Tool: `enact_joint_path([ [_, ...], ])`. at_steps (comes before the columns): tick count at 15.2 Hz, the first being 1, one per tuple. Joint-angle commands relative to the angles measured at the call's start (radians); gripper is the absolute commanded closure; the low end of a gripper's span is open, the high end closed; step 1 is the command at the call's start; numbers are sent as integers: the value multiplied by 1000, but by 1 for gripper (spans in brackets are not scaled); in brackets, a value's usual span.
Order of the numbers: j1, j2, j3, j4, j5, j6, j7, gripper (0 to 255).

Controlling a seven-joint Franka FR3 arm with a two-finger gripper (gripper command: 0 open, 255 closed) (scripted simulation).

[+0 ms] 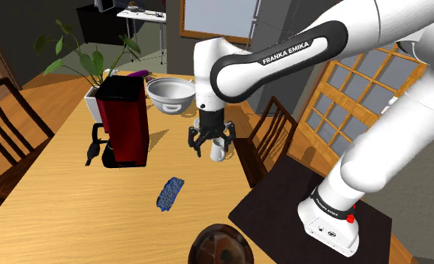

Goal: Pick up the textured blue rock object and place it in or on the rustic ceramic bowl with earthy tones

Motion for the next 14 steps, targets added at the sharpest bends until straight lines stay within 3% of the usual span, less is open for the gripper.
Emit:
enact_joint_path([
  [1, 0, 99, 22, 46, -50, 41, 101, 0],
  [6, 46, 341, 16, 195, -192, 92, 336, 0],
  [14, 184, 693, -90, 507, -340, 80, 604, 0],
])
